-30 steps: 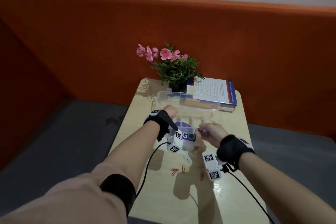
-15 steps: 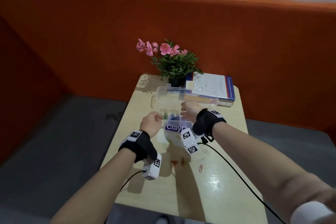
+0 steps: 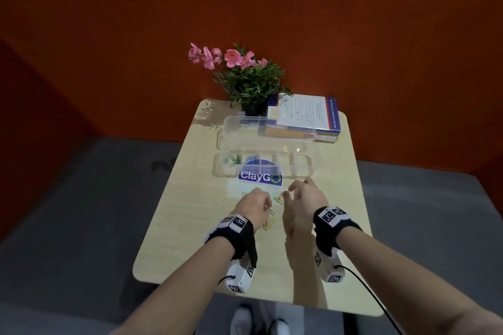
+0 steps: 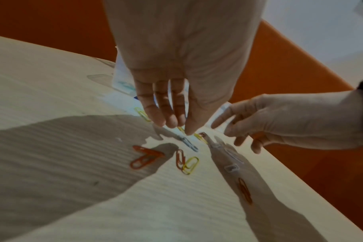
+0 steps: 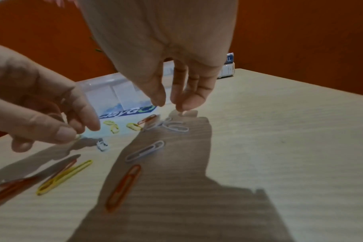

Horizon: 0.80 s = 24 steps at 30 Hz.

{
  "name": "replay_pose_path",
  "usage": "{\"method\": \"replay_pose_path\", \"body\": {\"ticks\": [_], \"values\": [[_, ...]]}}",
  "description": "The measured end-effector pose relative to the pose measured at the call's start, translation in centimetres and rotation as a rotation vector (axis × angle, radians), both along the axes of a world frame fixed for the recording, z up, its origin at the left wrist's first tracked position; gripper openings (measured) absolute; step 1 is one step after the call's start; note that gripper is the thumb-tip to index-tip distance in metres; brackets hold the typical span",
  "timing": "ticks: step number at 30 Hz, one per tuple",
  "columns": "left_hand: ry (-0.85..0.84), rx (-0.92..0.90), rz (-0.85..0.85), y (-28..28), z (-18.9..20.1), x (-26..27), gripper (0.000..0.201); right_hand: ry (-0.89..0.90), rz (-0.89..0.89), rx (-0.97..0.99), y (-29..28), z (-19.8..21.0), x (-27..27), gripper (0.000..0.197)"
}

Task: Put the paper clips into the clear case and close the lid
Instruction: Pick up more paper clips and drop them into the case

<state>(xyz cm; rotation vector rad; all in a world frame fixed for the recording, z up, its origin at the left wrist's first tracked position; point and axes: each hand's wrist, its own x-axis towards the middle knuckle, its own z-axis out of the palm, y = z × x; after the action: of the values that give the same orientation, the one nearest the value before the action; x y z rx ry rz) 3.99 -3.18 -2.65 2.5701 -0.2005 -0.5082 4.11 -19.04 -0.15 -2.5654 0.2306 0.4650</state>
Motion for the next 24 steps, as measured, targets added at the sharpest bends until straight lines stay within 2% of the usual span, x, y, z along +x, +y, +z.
{"method": "replay_pose_path", "body": {"ticks": [4,10,12,19,22,24], "values": [[-0.040,0.034,0.006,-0.1,-0.3,0.0,0.019,-0.089,0.140,-0.043,0.8,-0.7,0.8,0.025],[-0.079,0.072,0.147,1.1,-0.2,0.4,0.022,-0.058,0.200,-0.151,2.1,-1.6,0.9,0.023],[-0.085,0.067,0.142,1.3,-0.2,0.6,0.022,-0.058,0.235,-0.170,2.1,-2.1,0.7,0.022],[-0.148,0.053,-0.035,0.5,0.0,1.3,0.024,-0.069,0.306,-0.210,2.3,-2.4,0.3,0.025],[-0.163,0.185,-0.175,-0.2,0.6,2.2,0.030,-0.072,0.354,-0.249,2.3,-2.4,0.3,0.028],[-0.155,0.331,-0.299,-0.7,1.3,2.6,0.026,-0.072,0.341,-0.242,2.0,-2.4,0.1,0.028]]}}
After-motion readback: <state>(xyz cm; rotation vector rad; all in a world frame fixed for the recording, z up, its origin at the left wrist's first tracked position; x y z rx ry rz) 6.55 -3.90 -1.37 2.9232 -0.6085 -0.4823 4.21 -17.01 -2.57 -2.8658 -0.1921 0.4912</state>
